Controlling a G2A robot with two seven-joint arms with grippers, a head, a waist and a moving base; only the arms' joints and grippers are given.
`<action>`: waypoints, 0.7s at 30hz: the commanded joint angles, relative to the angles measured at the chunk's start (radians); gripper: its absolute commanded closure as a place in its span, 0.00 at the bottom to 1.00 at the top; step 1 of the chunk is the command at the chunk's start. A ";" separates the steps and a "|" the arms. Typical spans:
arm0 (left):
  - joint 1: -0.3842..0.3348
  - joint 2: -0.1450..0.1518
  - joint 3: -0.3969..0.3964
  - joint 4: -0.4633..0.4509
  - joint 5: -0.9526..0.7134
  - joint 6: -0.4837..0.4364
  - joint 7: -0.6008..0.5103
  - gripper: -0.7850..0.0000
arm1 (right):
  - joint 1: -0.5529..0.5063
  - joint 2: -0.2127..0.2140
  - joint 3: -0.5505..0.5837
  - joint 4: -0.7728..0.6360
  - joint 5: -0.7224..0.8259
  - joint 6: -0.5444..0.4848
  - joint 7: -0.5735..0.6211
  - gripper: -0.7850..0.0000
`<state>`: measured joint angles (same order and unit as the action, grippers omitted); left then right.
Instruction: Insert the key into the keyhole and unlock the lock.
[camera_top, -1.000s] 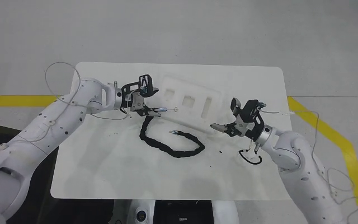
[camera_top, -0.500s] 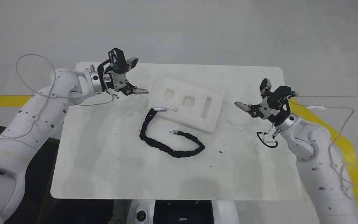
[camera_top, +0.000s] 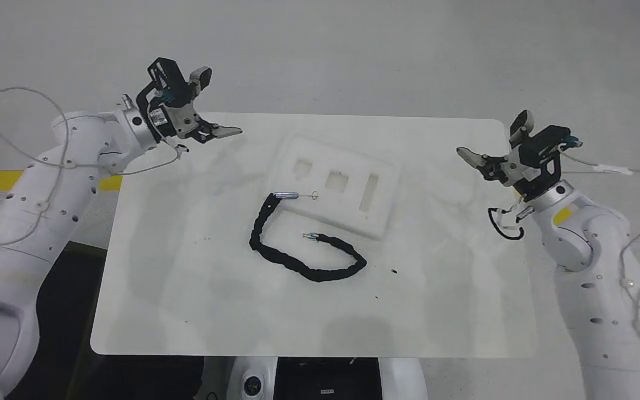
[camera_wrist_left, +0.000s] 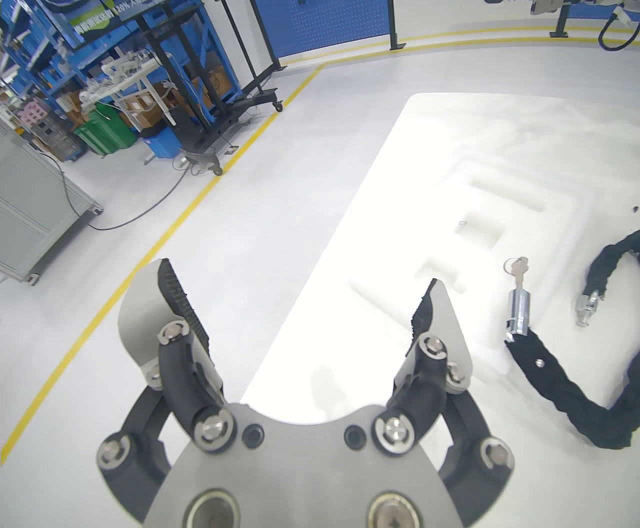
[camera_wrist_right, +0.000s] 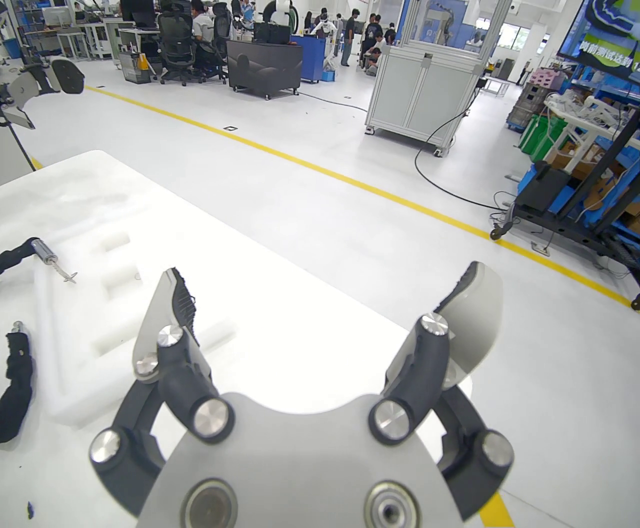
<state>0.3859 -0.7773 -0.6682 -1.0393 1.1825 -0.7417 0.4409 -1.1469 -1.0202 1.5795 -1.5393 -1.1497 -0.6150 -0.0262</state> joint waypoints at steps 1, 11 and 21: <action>0.002 0.001 -0.013 -0.003 0.009 0.008 0.000 0.00 | 0.009 0.002 0.004 0.002 -0.001 -0.008 0.004 0.00; 0.019 0.002 -0.041 -0.019 0.018 0.020 -0.031 0.00 | 0.017 0.003 0.010 0.007 -0.005 -0.014 0.005 0.00; 0.018 0.002 -0.040 -0.019 0.018 0.020 -0.031 0.00 | 0.017 0.003 0.010 0.007 -0.005 -0.014 0.005 0.00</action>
<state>0.4041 -0.7753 -0.7087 -1.0579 1.2001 -0.7219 0.4104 -1.1303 -1.0169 1.5895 -1.5327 -1.1544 -0.6289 -0.0211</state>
